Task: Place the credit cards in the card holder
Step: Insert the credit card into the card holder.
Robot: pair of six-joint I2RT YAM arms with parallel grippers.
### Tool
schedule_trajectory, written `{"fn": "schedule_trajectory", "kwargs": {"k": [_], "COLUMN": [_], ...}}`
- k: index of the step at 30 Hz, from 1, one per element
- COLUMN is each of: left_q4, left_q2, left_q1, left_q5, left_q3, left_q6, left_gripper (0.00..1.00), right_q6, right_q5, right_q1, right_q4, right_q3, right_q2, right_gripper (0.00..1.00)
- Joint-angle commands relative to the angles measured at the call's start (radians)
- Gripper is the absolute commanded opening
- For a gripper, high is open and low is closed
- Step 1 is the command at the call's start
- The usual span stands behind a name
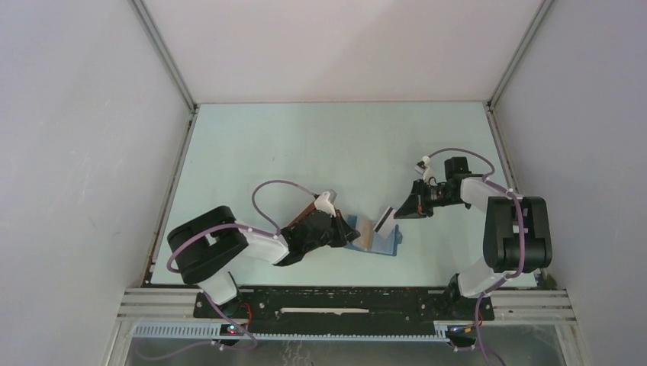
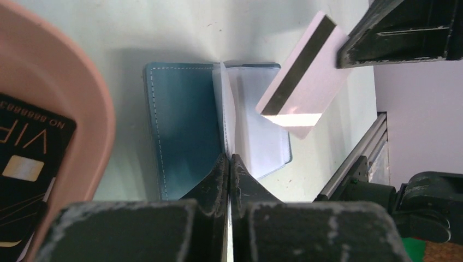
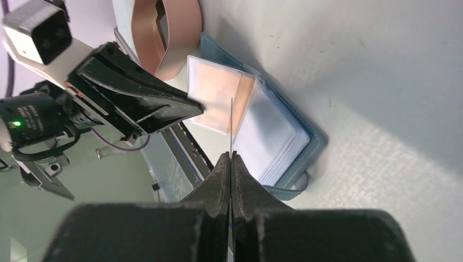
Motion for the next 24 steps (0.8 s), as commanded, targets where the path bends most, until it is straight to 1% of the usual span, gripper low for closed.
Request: {"fn": "schedule_trajectory", "kwargs": {"k": [1, 8, 13, 16, 24], "left_q4": [0.136, 0.157, 0.151, 0.140, 0.093], "left_q2": [0.031, 0.053, 0.059, 0.056, 0.034], "left_q1": [-0.001, -0.001, -0.002, -0.001, -0.001], "left_q5": [-0.048, -0.053, -0.047, -0.047, -0.054], "left_q3": [-0.043, -0.060, -0.064, -0.064, -0.062], "left_q6": [-0.104, -0.134, -0.138, -0.135, -0.109], "left_gripper": [0.00, 0.00, 0.12, 0.17, 0.24], "right_q6": [-0.035, -0.040, -0.026, -0.014, 0.014], "right_q5": [-0.032, -0.045, 0.029, 0.063, 0.117], "right_q1": [-0.035, -0.022, 0.010, 0.053, 0.089], "right_q4": [0.008, -0.007, -0.018, -0.023, -0.009], "right_q3": [0.035, 0.065, 0.078, 0.083, 0.084], "right_q2": [-0.009, 0.067, 0.078, 0.084, 0.103], "right_gripper": [0.00, 0.00, 0.00, 0.00, 0.00]}}
